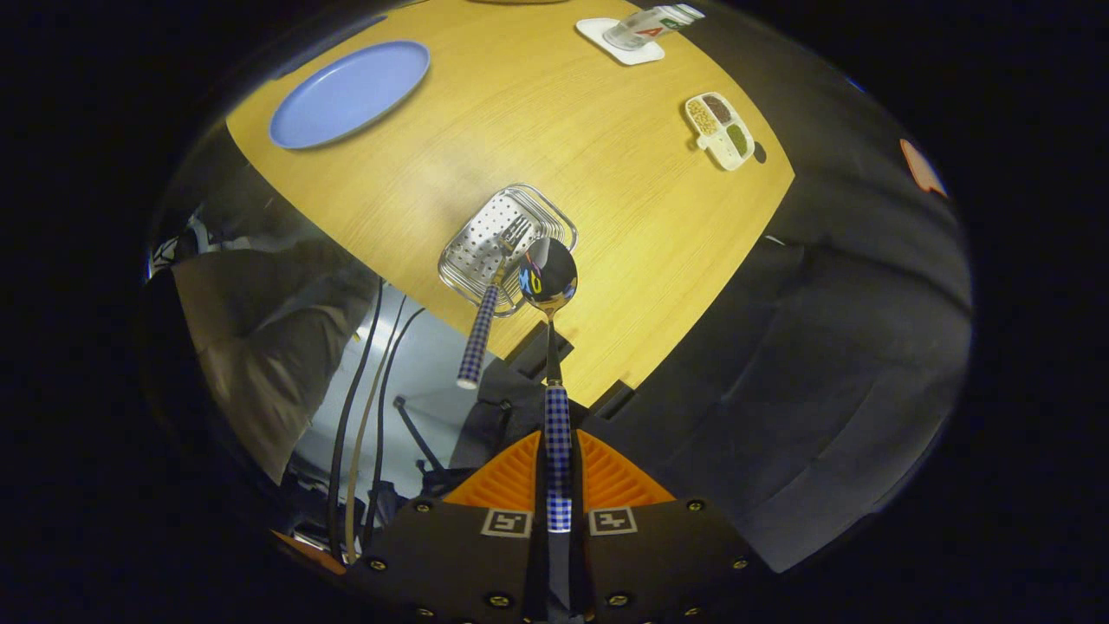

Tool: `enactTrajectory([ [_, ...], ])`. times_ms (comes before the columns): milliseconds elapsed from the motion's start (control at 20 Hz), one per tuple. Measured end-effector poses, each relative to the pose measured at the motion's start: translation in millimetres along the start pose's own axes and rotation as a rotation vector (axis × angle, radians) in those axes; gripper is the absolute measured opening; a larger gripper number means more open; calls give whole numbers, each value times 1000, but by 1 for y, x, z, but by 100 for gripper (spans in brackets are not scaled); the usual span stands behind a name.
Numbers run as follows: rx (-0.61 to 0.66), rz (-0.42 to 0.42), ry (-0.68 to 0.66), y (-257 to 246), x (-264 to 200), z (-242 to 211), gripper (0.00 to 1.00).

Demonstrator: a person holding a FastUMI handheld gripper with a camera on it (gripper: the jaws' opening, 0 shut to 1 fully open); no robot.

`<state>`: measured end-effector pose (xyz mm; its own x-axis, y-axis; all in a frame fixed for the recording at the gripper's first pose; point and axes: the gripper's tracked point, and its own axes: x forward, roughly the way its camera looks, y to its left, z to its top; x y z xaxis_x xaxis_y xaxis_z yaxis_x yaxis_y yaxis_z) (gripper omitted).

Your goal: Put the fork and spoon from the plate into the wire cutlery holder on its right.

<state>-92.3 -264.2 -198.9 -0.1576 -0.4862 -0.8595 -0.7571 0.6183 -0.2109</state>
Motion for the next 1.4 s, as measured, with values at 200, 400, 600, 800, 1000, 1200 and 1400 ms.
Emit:
enactTrajectory([
  [200, -105, 11, 40, -1, 14, 23, 10],
  [400, -158, 28, 51, 2, 20, 43, 9],
  [600, -159, 39, 31, 2, 27, 58, 9],
  [800, -167, 51, 26, 4, 26, 60, 23],
  [1000, -120, 26, -31, -2, 14, 52, 56],
  [1200, -4, 42, -139, 6, -15, 39, 88],
  [1400, 155, -10, -348, 13, -58, 40, 96],
])
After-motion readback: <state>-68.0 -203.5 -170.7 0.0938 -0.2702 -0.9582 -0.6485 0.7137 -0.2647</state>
